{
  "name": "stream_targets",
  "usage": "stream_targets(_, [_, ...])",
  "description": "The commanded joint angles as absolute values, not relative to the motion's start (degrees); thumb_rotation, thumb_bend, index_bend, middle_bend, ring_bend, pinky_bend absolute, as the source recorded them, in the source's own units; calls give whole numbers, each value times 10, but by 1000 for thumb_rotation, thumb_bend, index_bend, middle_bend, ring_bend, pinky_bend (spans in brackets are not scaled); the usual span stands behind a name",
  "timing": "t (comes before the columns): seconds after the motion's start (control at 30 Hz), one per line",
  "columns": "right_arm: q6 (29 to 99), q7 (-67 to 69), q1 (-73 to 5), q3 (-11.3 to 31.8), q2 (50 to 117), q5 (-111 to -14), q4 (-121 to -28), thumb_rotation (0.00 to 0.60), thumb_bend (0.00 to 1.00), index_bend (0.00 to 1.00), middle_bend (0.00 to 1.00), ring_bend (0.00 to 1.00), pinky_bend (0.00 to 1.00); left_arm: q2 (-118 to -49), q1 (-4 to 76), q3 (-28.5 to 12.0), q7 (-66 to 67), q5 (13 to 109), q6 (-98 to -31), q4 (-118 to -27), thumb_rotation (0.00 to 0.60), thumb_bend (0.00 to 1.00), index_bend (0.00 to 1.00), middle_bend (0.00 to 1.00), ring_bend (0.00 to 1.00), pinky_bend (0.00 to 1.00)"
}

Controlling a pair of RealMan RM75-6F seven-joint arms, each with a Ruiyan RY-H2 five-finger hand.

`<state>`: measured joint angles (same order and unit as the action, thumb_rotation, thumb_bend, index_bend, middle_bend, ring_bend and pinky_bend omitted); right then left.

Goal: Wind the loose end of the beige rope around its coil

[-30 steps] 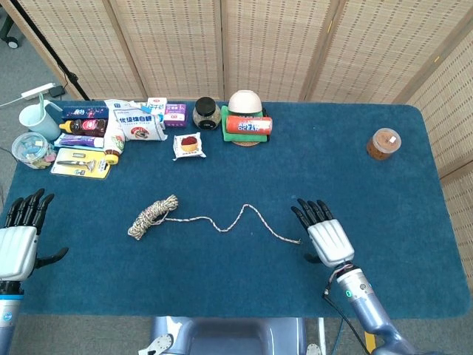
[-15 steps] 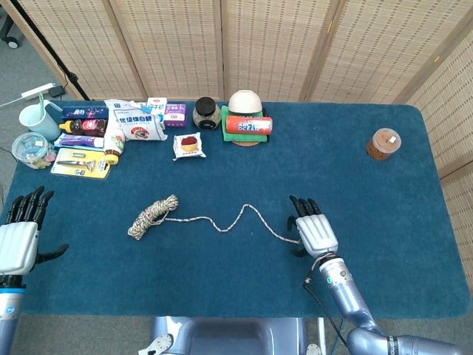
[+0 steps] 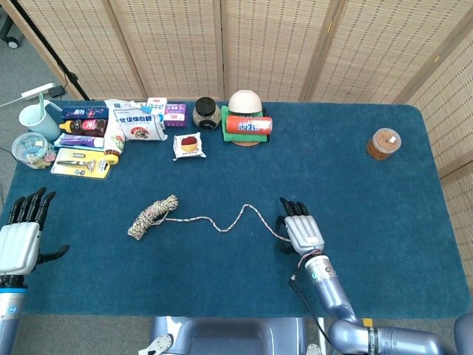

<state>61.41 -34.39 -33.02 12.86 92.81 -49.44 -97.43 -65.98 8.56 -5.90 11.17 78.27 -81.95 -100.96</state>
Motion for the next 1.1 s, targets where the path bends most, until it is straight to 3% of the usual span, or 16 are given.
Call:
stream_targets(0.03, [620, -336, -332, 125, 938, -491, -967, 600, 345, 417, 0, 0, 0, -659, 86, -59, 111, 782, -819, -1009, 600, 63, 0, 0, 0, 0])
stream_targets(1.1, [637, -284, -327, 93, 983, -507, -881, 600, 386, 472, 0, 0, 0, -656, 86, -53, 108, 786, -822, -1012, 600, 62, 0, 0, 0, 0])
